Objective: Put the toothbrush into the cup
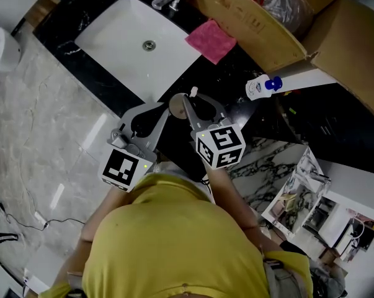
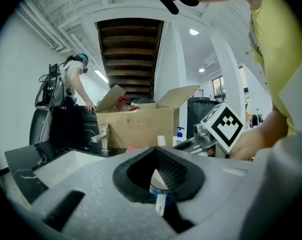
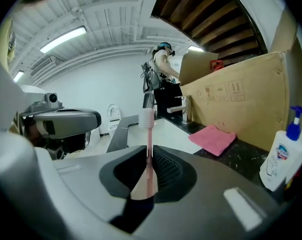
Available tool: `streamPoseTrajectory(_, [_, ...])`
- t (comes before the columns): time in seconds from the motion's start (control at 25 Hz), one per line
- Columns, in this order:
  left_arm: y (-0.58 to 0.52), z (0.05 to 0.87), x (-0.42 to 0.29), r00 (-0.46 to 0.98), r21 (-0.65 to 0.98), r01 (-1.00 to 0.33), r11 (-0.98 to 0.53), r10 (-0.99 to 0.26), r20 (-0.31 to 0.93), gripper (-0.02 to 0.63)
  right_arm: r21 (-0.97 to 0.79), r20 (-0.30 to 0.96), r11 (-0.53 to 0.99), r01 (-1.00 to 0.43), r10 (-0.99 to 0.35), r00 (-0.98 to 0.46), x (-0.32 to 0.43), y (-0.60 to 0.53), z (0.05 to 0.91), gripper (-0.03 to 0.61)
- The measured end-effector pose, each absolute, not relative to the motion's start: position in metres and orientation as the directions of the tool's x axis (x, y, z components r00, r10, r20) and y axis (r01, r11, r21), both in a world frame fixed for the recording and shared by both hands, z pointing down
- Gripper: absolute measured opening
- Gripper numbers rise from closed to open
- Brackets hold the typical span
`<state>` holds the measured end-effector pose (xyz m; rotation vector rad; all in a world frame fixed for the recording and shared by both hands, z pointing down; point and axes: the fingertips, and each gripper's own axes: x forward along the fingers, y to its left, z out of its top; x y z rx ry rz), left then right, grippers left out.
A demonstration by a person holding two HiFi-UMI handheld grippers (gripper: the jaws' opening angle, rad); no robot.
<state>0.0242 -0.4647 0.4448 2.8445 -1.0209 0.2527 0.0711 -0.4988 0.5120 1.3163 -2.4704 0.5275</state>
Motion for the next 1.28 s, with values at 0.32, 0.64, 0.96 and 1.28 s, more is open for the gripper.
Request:
streamPoseTrajectory(0.32, [-0.471,0.445,0.023,0.766,0.058,-0.634,-0.771,-0.616,0.186,0.005,-0.161,0.456,0.490,-0.857,-0.733,-0.505,0.076,-0.497,0.514,0.155])
streamPoseTrajectory(0.64, [-0.469,0.434,0.024,0.777,0.043,-0.621,-0.783,-0.608,0.160,0.005,-0.103,0.408,0.422,-0.901,-0.808,-0.425,0.094,-0.483,0.490,0.077])
streamPoseTrajectory(0.96, [-0.467,0.387,0.033,0.786,-0.011,-0.616,-0.788,-0.616,0.052,0.003,0.007,0.228,0.332,-0.943,-0.919,-0.322,0.121,-0.468,0.417,0.012])
streamPoseTrajectory(1.28, [-0.463,0.317,0.029,0.737,-0.065,-0.676,-0.734,-0.674,-0.049,0.003,0.098,-0.002,0.200,-0.975,-0.980,-0.201,0.152,-0.441,0.320,0.012])
